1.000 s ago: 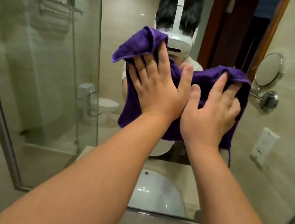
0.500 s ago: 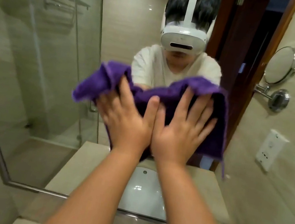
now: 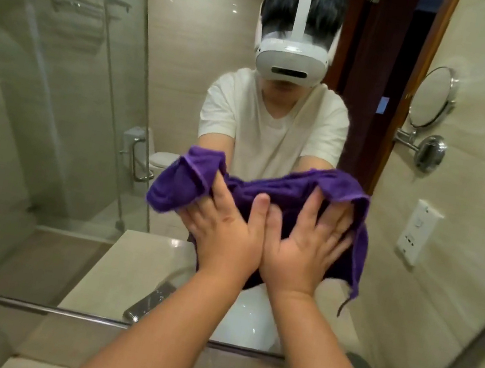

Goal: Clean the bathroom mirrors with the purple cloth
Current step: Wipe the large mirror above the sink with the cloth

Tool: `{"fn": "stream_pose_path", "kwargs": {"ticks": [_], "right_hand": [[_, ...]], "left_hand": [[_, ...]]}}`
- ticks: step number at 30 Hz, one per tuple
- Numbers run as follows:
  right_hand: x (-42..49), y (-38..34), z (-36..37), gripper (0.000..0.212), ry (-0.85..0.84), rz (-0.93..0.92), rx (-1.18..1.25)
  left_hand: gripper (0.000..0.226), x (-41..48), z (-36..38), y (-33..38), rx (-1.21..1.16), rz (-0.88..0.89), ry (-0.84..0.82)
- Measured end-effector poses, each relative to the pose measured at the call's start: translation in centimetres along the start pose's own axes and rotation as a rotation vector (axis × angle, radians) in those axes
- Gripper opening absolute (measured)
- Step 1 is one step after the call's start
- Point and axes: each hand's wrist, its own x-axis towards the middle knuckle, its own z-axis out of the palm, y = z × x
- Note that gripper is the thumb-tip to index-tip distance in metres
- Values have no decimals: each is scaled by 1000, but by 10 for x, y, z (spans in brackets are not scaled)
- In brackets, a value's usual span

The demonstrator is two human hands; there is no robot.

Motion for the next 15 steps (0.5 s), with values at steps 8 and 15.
{"fn": "stream_pose_path", "kwargs": {"ticks": [8,15], "right_hand": [[181,17,-70,73,243,-80,-162],[75,108,-57,72,136,6,-225]], "left_hand": [[83,75,12,176,5,185,52],[81,-27,61,120,103,194,-111]]}}
